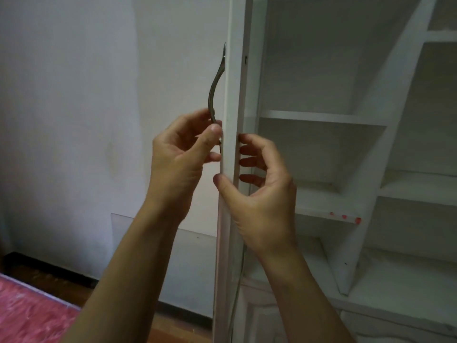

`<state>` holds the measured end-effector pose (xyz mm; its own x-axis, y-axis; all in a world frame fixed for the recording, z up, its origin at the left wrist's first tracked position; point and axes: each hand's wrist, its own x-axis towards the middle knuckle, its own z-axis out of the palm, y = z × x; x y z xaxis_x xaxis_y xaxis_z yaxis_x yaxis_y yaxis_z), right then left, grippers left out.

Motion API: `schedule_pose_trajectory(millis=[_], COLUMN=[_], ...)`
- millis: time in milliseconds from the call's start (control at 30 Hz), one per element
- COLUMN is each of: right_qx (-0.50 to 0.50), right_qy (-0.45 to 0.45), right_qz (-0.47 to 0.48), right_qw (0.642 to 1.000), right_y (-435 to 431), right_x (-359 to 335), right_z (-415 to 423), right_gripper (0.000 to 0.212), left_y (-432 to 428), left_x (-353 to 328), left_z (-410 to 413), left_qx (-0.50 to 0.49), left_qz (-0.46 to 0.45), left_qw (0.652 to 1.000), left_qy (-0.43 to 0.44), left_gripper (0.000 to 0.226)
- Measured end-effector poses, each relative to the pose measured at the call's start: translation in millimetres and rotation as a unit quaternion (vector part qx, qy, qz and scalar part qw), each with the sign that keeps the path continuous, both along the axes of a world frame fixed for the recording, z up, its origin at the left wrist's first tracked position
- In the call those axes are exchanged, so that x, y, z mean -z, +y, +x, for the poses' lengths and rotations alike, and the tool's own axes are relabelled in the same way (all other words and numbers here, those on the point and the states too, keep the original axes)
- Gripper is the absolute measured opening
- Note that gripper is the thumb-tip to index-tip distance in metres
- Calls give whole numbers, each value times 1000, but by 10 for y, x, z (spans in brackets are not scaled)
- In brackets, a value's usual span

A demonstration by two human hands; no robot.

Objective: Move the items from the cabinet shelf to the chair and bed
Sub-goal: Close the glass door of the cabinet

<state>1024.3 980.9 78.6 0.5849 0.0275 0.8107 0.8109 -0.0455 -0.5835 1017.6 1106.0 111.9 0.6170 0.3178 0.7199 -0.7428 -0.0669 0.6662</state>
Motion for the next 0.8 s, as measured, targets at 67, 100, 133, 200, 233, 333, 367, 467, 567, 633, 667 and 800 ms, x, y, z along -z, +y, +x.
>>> schedule_pose_trajectory(millis=[67, 100, 133, 200, 233, 333, 367, 467, 567, 633, 667, 800], right_qx=[9, 13, 15, 16, 17, 14, 11, 6, 3, -5, -9, -1], right_qy=[1, 3, 4, 3, 2, 7, 9, 13, 20, 32, 36, 47], right_qz=[-4, -5, -5, -5, -5, -8, -8, 1, 11, 16, 22, 27], right_qw=[1000, 1000, 1000, 1000, 1000, 1000, 1000, 1000, 1000, 999, 999, 999], right_y=[8, 5, -2, -10, -16, -46, -62, -119, -245, -372, -448, -747], right_x=[6, 16, 21, 21, 17, 1, 2, 3, 23, 42, 47, 67], right_z=[-10, -17, -24, -28, -28, -40, -44, -57, -48, -41, -40, -12], right_gripper=[57, 58, 58, 58, 58, 59, 58, 57, 58, 57, 57, 58], left_y=[32, 41, 43, 34, 25, 9, 2, -53, -172, -302, -382, -734], left_x=[-80, -98, -106, -108, -102, -68, -55, -31, -30, -25, -27, -21], left_z=[36, 52, 69, 86, 96, 143, 156, 195, 210, 212, 218, 265], left_qx=[17, 33, 52, 93, 114, 167, 180, 202, 202, 200, 202, 198], left_qz=[-1, -7, -16, -37, -47, -64, -68, -71, -56, -51, -51, -62], left_qw=[1000, 999, 998, 995, 992, 984, 981, 976, 977, 978, 977, 976], left_qy=[-9, -10, -8, -2, -1, -13, -18, -29, -34, -39, -43, -61], left_gripper=[27, 27, 26, 27, 28, 29, 30, 32, 30, 29, 31, 34])
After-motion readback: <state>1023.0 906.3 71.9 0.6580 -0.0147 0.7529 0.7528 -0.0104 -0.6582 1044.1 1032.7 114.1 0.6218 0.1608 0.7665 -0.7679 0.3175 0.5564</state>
